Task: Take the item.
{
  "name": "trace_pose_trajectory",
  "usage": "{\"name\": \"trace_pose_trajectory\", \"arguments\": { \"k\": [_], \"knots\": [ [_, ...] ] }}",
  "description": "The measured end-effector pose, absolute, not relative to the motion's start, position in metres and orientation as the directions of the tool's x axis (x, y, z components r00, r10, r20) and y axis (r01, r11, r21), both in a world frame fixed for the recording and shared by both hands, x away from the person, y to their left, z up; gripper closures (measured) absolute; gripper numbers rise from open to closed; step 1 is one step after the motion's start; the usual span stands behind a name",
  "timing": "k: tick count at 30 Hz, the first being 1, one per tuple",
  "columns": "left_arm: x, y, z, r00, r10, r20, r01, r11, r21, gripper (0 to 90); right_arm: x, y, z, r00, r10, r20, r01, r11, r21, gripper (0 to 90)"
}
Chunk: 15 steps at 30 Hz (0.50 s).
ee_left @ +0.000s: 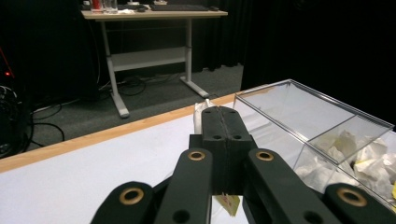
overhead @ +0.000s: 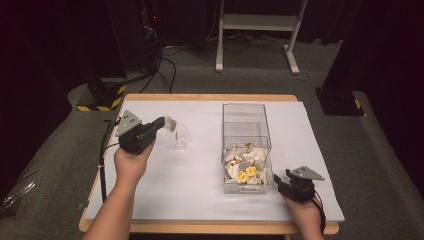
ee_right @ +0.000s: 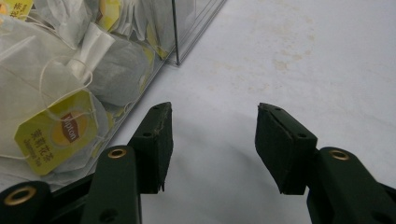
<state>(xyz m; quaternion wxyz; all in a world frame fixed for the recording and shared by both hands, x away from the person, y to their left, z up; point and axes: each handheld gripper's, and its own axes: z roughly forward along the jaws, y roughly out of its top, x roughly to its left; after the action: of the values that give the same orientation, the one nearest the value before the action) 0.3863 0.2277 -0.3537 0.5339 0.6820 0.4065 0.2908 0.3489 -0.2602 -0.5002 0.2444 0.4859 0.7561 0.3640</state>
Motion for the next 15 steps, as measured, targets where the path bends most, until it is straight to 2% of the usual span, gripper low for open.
{"name": "trace_pose_trajectory", "arguments": {
  "k": [15],
  "knots": [
    [0.407,0.229,-0.363,0.465,0.885,-0.023,0.283,-0.124,0.951,90.0,0.350,-0.260,-0.500,-0.411,0.912,-0.016,0.559,0.266,0.785,47.0]
  ]
}}
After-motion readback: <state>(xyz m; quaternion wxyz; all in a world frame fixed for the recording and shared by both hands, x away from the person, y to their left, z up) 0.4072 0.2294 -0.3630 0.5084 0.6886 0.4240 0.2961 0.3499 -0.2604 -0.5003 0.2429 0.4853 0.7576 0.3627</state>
